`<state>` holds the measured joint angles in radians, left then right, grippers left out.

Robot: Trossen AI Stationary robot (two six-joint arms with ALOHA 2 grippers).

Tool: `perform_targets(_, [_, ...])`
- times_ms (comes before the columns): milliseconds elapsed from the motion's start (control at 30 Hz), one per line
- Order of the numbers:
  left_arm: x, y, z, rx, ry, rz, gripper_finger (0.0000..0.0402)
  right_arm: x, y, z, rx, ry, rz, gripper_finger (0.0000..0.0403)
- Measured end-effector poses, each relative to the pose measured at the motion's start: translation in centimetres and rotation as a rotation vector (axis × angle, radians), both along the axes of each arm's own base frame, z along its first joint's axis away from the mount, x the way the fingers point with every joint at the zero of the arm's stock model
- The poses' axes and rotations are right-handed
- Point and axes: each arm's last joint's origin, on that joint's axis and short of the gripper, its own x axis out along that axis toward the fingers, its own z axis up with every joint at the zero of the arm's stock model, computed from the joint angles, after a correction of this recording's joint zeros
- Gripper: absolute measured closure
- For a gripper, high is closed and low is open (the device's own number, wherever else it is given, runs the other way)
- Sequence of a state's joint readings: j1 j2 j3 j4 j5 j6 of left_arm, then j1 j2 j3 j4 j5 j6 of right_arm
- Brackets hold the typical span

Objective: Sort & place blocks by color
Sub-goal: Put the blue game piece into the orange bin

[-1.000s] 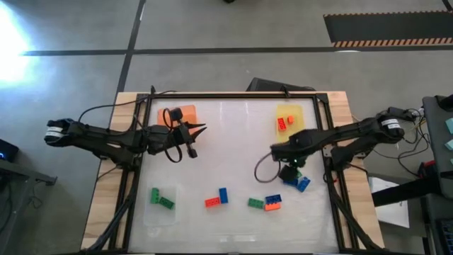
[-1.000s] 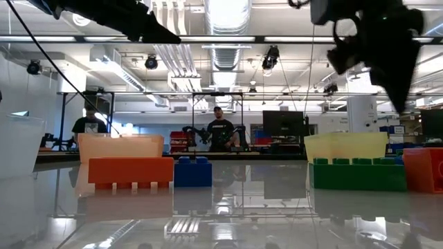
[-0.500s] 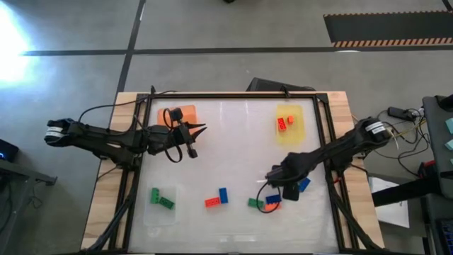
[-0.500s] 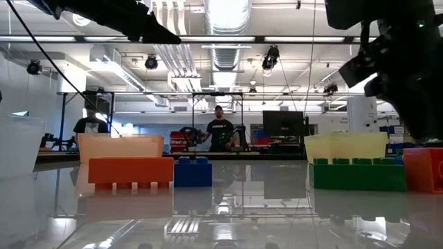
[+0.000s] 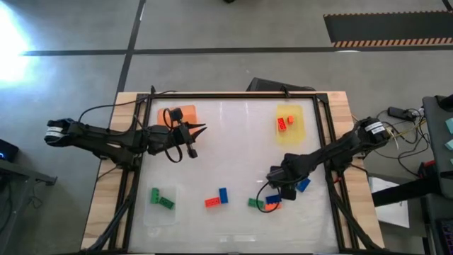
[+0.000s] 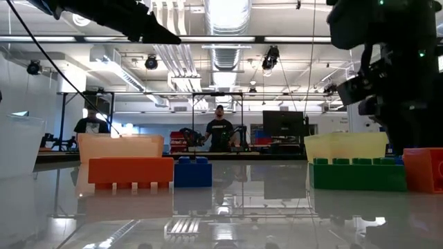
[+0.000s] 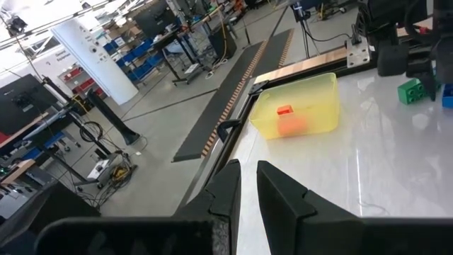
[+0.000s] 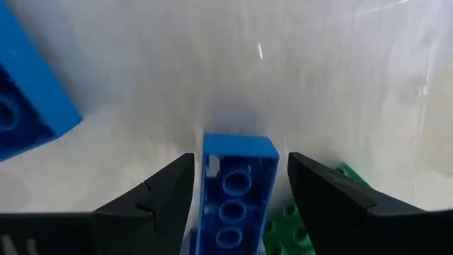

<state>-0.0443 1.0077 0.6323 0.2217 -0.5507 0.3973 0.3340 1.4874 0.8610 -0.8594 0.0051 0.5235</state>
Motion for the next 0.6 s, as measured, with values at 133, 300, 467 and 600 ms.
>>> perform_targets(133, [0.00, 0.00, 0.01, 0.000, -0.001, 0.000, 0.0371, -0.16, -0.18, -0.81, -0.032, -0.029, 0.001, 0.0190])
perform_targets(300, [0.02, 0.00, 0.01, -0.001, -0.003, 0.001, 0.0371, -0.16, -0.18, -0.89, -0.030, -0.035, 0.001, 0.0242])
perform_targets(467, [0.09, -0.01, -0.13, -0.001, 0.006, 0.000, 0.0371, -0.14, -0.21, -0.86, -0.038, -0.040, 0.000, 0.0277])
perform_targets(600, [0.09, 0.00, -0.12, -0.002, 0.005, 0.001, 0.0371, -0.14, -0.21, -0.81, -0.037, -0.044, 0.000, 0.0277])
